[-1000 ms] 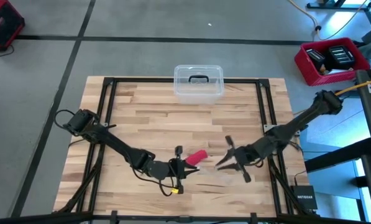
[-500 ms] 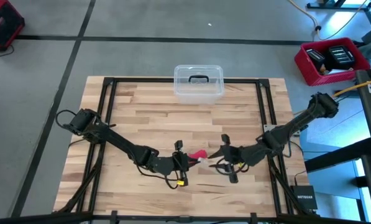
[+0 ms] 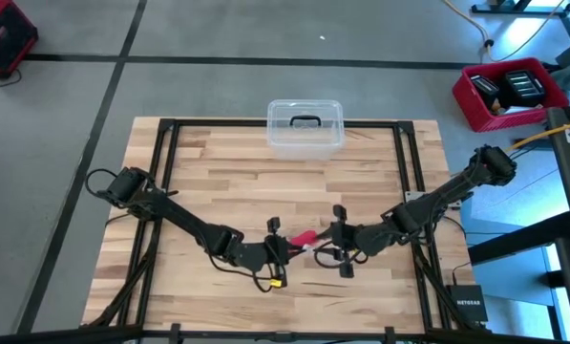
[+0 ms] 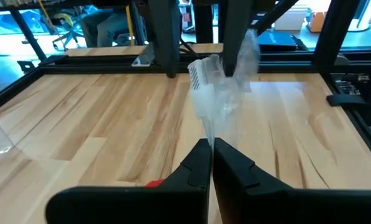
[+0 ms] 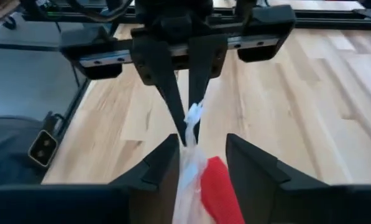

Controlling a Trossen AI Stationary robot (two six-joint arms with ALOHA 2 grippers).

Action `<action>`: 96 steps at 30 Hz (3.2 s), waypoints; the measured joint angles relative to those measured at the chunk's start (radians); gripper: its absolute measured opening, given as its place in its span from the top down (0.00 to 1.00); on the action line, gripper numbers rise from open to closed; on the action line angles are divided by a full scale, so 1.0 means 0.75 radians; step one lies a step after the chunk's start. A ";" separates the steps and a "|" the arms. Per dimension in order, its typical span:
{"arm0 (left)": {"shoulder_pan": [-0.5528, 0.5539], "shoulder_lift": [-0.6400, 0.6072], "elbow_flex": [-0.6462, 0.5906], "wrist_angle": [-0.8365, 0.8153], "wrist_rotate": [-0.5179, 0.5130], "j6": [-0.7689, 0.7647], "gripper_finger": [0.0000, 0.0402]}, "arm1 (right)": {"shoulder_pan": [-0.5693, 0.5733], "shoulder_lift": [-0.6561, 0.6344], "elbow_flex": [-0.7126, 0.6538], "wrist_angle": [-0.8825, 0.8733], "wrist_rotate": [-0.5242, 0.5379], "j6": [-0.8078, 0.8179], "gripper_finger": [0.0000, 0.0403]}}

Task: Roll bandage
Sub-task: Put the red bandage into the transparent zip bag

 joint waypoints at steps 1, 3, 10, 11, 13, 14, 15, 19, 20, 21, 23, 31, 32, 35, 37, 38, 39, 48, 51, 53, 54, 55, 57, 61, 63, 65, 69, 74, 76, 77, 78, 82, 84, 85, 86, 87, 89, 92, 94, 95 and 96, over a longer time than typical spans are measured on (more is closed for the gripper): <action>0.000 0.000 0.000 -0.001 0.000 0.000 0.99 | 0.000 0.002 0.000 0.002 -0.014 0.016 0.69; 0.000 0.000 0.000 -0.005 -0.002 -0.002 0.99 | 0.001 0.020 0.000 0.004 -0.060 0.062 0.74; 0.002 0.000 0.000 -0.009 -0.006 -0.017 0.99 | 0.001 0.093 0.000 -0.010 -0.060 0.004 0.97; 0.001 0.000 0.000 -0.009 -0.003 -0.018 0.98 | 0.001 0.093 0.000 -0.017 -0.046 -0.009 0.98; -0.001 0.000 0.000 -0.007 0.008 -0.040 0.97 | 0.004 0.088 0.000 -0.020 -0.034 -0.038 0.97; -0.001 0.000 0.000 -0.003 0.008 -0.050 0.96 | 0.016 0.083 0.000 -0.031 -0.035 -0.050 0.97; -0.001 0.000 0.000 0.002 0.009 -0.052 0.95 | 0.026 0.076 -0.001 -0.044 -0.031 -0.074 0.98; 0.001 -0.008 0.001 0.002 0.011 -0.008 0.89 | 0.094 0.074 -0.001 -0.128 -0.004 -0.205 0.99; 0.001 -0.013 0.001 0.003 0.011 -0.006 0.86 | 0.117 0.074 -0.002 -0.152 0.006 -0.227 0.98; 0.001 -0.021 0.001 0.002 0.011 -0.006 0.83 | 0.141 0.074 -0.002 -0.170 0.019 -0.247 0.99; -0.003 -0.033 0.001 -0.009 0.011 -0.010 0.77 | 0.184 0.074 -0.002 -0.217 0.054 -0.282 0.99; -0.040 0.002 0.002 -0.060 0.013 -0.013 0.64 | 0.329 0.074 -0.083 -0.183 0.284 -0.439 0.99; -0.041 0.023 0.002 -0.065 0.013 -0.016 0.64 | 0.341 0.074 -0.097 -0.154 0.305 -0.465 0.99; -0.040 0.082 0.001 -0.040 0.013 0.013 0.64 | 0.369 0.074 -0.120 -0.079 0.333 -0.524 0.99; -0.037 0.111 0.002 -0.015 0.009 0.072 0.64 | 0.371 0.074 -0.120 -0.047 0.331 -0.532 0.99; -0.037 0.125 0.002 -0.011 0.000 0.098 0.64 | 0.370 0.074 -0.120 -0.033 0.332 -0.532 0.99; -0.037 0.137 0.001 0.001 -0.012 0.112 0.64 | 0.369 0.074 -0.120 -0.022 0.332 -0.531 0.99; -0.045 0.143 0.001 0.008 -0.134 0.252 0.64 | 0.367 0.097 -0.120 0.001 0.307 -0.529 0.99; -0.045 0.143 0.001 0.011 -0.136 0.250 0.64 | 0.367 0.120 -0.120 0.015 0.306 -0.529 0.99; -0.045 0.143 0.001 0.008 -0.135 0.234 0.64 | 0.367 0.133 -0.120 0.022 0.306 -0.529 0.99; -0.045 0.143 0.001 0.008 -0.126 0.226 0.64 | 0.367 0.138 -0.120 0.022 0.306 -0.529 0.99; -0.045 0.143 0.001 0.010 -0.112 0.223 0.64 | 0.367 0.143 -0.120 0.020 0.306 -0.529 0.99; -0.045 0.143 0.001 0.009 -0.100 0.220 0.64 | 0.367 0.149 -0.120 0.025 0.306 -0.529 0.99; -0.044 0.143 0.001 0.010 -0.097 0.194 0.64 | 0.367 0.151 -0.120 0.064 0.307 -0.532 0.99; -0.044 0.143 0.001 0.010 -0.096 0.199 0.64 | 0.366 0.151 -0.120 0.081 0.308 -0.535 0.99; -0.043 0.143 0.001 0.011 -0.097 0.197 0.64 | 0.366 0.151 -0.120 0.081 0.309 -0.537 0.99; -0.043 0.144 0.001 0.024 -0.083 0.205 0.64 | 0.366 0.151 -0.120 0.079 0.309 -0.538 0.99; -0.043 0.144 0.001 0.030 -0.071 0.204 0.64 | 0.362 0.151 -0.120 0.078 0.310 -0.538 0.99; -0.043 0.144 0.001 0.031 -0.037 0.205 0.64 | 0.356 0.151 -0.120 0.077 0.309 -0.538 0.99; -0.043 0.144 0.001 0.031 -0.035 0.205 0.64 | 0.355 0.151 -0.120 0.077 0.309 -0.538 0.99; -0.042 0.144 0.001 0.030 -0.035 0.210 0.64 | 0.355 0.151 -0.120 0.077 0.310 -0.538 0.99; -0.024 0.144 0.001 0.030 -0.036 0.230 0.64 | 0.347 0.151 -0.120 0.078 0.303 -0.539 0.99; -0.013 0.144 0.001 0.028 -0.036 0.230 0.64 | 0.347 0.151 -0.120 0.082 0.297 -0.533 0.99; -0.007 0.144 0.001 0.027 -0.037 0.230 0.64 | 0.348 0.151 -0.120 0.083 0.294 -0.533 0.99; -0.005 0.144 0.001 0.028 -0.037 0.230 0.64 | 0.349 0.151 -0.120 0.086 0.288 -0.533 0.99; -0.002 0.145 0.001 0.031 -0.033 0.230 0.64 | 0.349 0.151 -0.120 0.092 0.281 -0.533 0.99; 0.003 0.145 0.001 0.036 0.013 0.217 0.64 | 0.349 0.151 -0.120 0.125 0.272 -0.532 0.99; 0.013 0.147 0.001 0.040 0.146 0.180 0.65 | 0.349 0.151 -0.119 0.183 0.271 -0.560 0.99; 0.019 0.159 0.001 0.054 0.207 0.163 0.66 | 0.349 0.152 -0.119 0.209 0.271 -0.593 0.99; 0.022 0.169 0.001 0.069 0.228 0.164 0.68 | 0.349 0.151 -0.119 0.220 0.271 -0.600 0.99; 0.023 0.179 0.001 0.101 0.245 0.167 0.69 | 0.346 0.151 -0.119 0.226 0.271 -0.603 0.99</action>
